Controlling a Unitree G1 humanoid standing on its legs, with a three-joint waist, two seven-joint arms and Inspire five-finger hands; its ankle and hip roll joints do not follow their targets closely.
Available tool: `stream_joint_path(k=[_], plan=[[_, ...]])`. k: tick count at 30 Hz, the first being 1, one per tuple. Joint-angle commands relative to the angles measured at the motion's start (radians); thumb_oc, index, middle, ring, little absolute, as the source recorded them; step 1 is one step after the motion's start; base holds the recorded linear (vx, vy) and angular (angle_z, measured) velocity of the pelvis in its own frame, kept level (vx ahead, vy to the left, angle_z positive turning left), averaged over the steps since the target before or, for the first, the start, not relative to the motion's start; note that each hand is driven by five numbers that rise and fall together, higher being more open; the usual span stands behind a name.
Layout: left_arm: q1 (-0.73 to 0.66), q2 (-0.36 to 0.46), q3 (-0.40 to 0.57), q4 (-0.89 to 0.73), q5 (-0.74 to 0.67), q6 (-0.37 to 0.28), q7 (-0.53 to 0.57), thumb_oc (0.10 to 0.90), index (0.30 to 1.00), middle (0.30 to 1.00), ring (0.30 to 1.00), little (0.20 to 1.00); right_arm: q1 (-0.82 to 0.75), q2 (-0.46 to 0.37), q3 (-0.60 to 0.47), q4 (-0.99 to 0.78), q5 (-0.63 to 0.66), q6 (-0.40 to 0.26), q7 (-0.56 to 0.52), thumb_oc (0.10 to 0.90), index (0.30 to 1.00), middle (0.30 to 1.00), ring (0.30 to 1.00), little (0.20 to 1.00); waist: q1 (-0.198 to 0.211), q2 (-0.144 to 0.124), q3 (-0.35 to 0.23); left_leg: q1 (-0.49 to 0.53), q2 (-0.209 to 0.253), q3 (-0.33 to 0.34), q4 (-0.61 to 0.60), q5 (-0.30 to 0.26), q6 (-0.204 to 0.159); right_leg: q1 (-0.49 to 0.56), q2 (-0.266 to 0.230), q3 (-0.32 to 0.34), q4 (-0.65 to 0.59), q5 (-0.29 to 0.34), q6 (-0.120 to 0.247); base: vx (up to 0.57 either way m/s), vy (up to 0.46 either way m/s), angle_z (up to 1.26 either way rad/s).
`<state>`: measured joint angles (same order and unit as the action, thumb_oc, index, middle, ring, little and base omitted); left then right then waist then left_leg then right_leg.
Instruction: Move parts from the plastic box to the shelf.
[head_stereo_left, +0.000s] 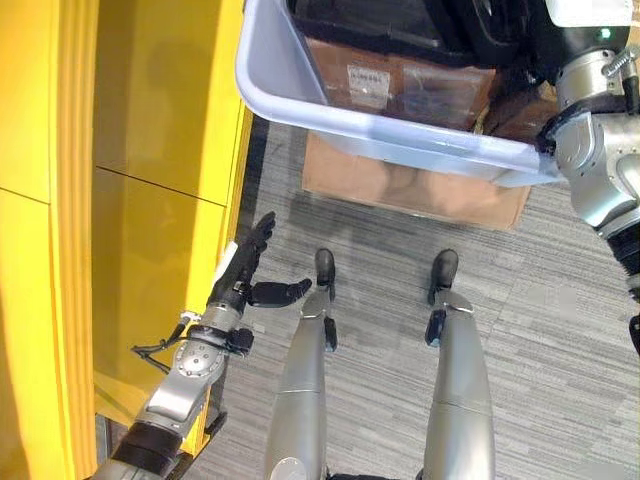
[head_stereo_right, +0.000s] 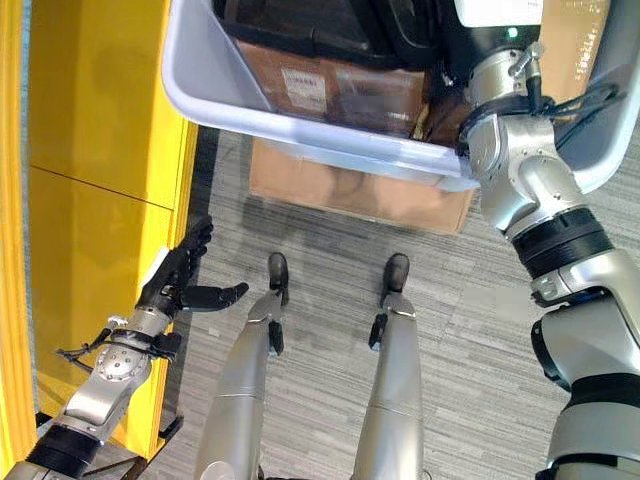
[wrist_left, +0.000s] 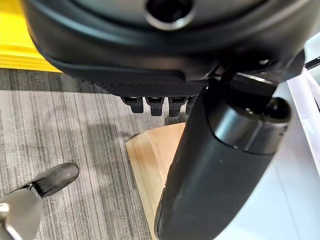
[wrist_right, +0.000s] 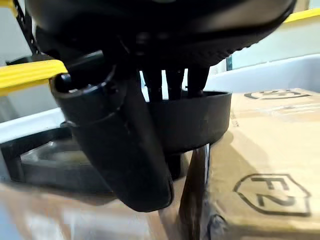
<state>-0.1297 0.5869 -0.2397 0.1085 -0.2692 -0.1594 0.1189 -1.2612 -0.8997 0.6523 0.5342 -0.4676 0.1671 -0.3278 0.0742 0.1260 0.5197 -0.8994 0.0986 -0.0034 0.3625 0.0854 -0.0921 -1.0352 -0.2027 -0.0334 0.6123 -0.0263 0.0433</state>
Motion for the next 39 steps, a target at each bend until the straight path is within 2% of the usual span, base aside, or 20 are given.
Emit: stream_joint_path(k=[1,2,3,4,5,7,9,12,17,20,26,29,36,37,39], plan=[[0.014,0.044,0.037,-0.074,-0.006,-0.082,0.02,0.9,1.0,1.0,1.0,1.0,-0.005,-0.032,0.057,0.039,0.003,-0.013,0.009,0.4,0.3,0.3,0.3,0.3,0.013,0.041,0.0,-0.022,0.003,-0.003,0.112,-0.151,0.047,0.043,0.02,-0.013,-0.019,-0.119,-0.027,0.0,0.0,0.0],[0.025,0.041,0.028,-0.071,-0.004,-0.087,0.023,0.9,1.0,1.0,1.0,1.0,0.008,-0.028,0.057,0.046,0.001,-0.022,-0.012,0.4,0.3,0.3,0.3,0.3,0.013,0.044,0.0,0.005,0.001,-0.009,0.119,-0.177,0.041,0.067,0.022,-0.005,-0.009,-0.144,-0.019,0.0,0.0,0.0],[0.024,0.04,0.026,-0.07,-0.004,-0.089,0.026,0.9,1.0,1.0,1.0,1.0,0.01,-0.026,0.054,0.052,-0.003,-0.03,-0.028,0.4,0.3,0.3,0.3,0.3,0.013,0.044,0.0,0.006,0.001,-0.008,0.12,-0.178,0.041,0.067,0.022,-0.005,-0.009,-0.145,-0.019,0.0,0.0,0.0],[0.015,0.039,0.033,-0.072,-0.004,-0.09,0.028,0.9,1.0,1.0,1.0,1.0,0.0,-0.028,0.048,0.052,-0.008,-0.036,-0.039,0.4,0.3,0.3,0.3,0.3,0.013,0.044,0.0,-0.022,0.001,-0.002,0.115,-0.154,0.048,0.043,0.02,-0.013,-0.019,-0.12,-0.027,0.0,0.0,0.0],[0.027,0.04,0.028,-0.07,-0.008,-0.093,0.026,0.9,1.0,1.0,1.0,1.0,0.014,-0.027,0.046,0.055,-0.011,-0.048,-0.052,0.4,0.3,0.3,0.3,0.3,0.013,0.047,0.0,0.008,-0.001,-0.008,0.12,-0.18,0.042,0.069,0.022,-0.003,-0.009,-0.145,-0.02,-0.06,0.02,0.01],[0.015,0.04,0.033,-0.069,-0.005,-0.098,0.028,0.9,1.0,1.0,1.0,1.0,0.006,-0.027,0.039,0.052,-0.021,-0.066,-0.078,0.4,0.3,0.3,0.3,0.3,0.013,0.047,0.0,-0.021,-0.001,-0.004,0.114,-0.153,0.048,0.044,0.021,-0.01,-0.021,-0.118,-0.026,-0.04,0.011,0.0],[0.026,0.035,0.032,-0.069,-0.001,-0.117,0.03,0.9,1.0,1.0,1.0,1.0,0.025,-0.029,0.028,0.006,-0.032,-0.111,-0.136,0.4,0.3,0.3,0.3,0.3,0.009,0.049,0.0,-0.003,0.0,0.0,0.099,-0.149,0.048,0.059,0.023,-0.005,-0.035,-0.115,-0.026,-0.02,0.013,0.0],[0.034,0.035,0.034,-0.068,0.004,-0.127,0.033,0.9,1.0,1.0,1.0,1.0,0.044,-0.028,0.011,-0.038,-0.03,-0.135,-0.169,0.4,0.3,0.3,0.3,0.3,0.005,0.047,0.0,0.011,0.003,0.003,0.091,-0.148,0.046,0.072,0.023,-0.003,-0.043,-0.113,-0.025,-0.01,0.01,0.0],[0.06,0.03,0.049,-0.089,-0.009,-0.131,0.038,0.9,1.0,1.0,1.0,1.0,0.148,-0.02,-0.082,-0.202,-0.023,-0.172,-0.239,0.4,0.3,0.3,0.3,0.3,-0.011,0.041,0.0,0.076,0.008,0.014,0.057,-0.144,0.044,0.127,0.024,0.003,-0.067,-0.113,-0.023,-0.01,0.047,-0.02],[0.086,0.031,0.067,-0.107,-0.012,-0.128,0.037,0.9,1.0,1.0,1.0,1.0,0.265,-0.004,-0.174,-0.332,-0.033,-0.187,-0.273,0.4,0.3,0.3,0.3,0.3,-0.025,0.029,0.0,0.137,0.012,0.022,0.029,-0.142,0.042,0.183,0.023,0.004,-0.098,-0.108,-0.019,0.0,0.054,-0.02],[0.122,0.018,0.092,-0.126,-0.017,-0.12,0.044,0.9,1.0,1.0,1.0,1.0,0.436,0.047,-0.31,-0.512,-0.066,-0.268,-0.306,0.4,0.3,0.3,0.3,0.3,-0.058,0.017,0.0,0.277,0.02,0.045,-0.039,-0.138,0.038,0.303,0.025,0.015,-0.164,-0.095,-0.012,0.01,0.076,-0.08],[0.132,0.014,0.111,-0.132,-0.024,-0.101,0.038,0.9,1.0,1.0,1.0,1.0,0.529,0.071,-0.377,-0.629,-0.074,-0.29,-0.302,0.4,0.3,0.3,0.3,0.3,-0.074,-0.001,0.0,0.396,0.028,0.061,-0.083,-0.141,0.034,0.417,0.022,0.009,-0.209,-0.091,-0.004,0.04,0.055,-0.12],[0.136,0.018,0.134,-0.135,-0.014,-0.084,0.023,0.9,1.0,1.0,1.0,1.0,0.586,0.078,-0.433,-0.699,-0.09,-0.305,-0.323,0.4,0.3,0.3,0.3,0.3,-0.084,-0.026,0.0,0.574,0.038,0.078,-0.164,-0.134,0.029,0.603,0.026,-0.01,-0.309,-0.07,0.007,0.03,0.024,-0.04],[0.139,0.019,0.139,-0.131,-0.013,-0.072,0.014,0.9,1.0,1.0,1.0,1.0,0.597,0.075,-0.444,-0.708,-0.066,-0.311,-0.323,0.4,0.3,0.3,0.3,0.3,-0.085,-0.035,-0.026,0.64,0.041,0.083,-0.194,-0.139,0.026,0.682,0.027,-0.019,-0.356,-0.068,0.012,0.1,0.07,-0.12],[0.141,0.02,0.143,-0.13,-0.015,-0.071,0.005,0.9,1.0,1.0,1.0,1.0,0.606,0.074,-0.451,-0.71,-0.049,-0.315,-0.319,0.4,0.3,0.3,0.3,0.3,-0.082,-0.039,-0.05,0.661,0.042,0.087,-0.215,-0.133,0.026,0.712,0.027,-0.024,-0.385,-0.056,0.014,0.08,0.056,-0.1]])
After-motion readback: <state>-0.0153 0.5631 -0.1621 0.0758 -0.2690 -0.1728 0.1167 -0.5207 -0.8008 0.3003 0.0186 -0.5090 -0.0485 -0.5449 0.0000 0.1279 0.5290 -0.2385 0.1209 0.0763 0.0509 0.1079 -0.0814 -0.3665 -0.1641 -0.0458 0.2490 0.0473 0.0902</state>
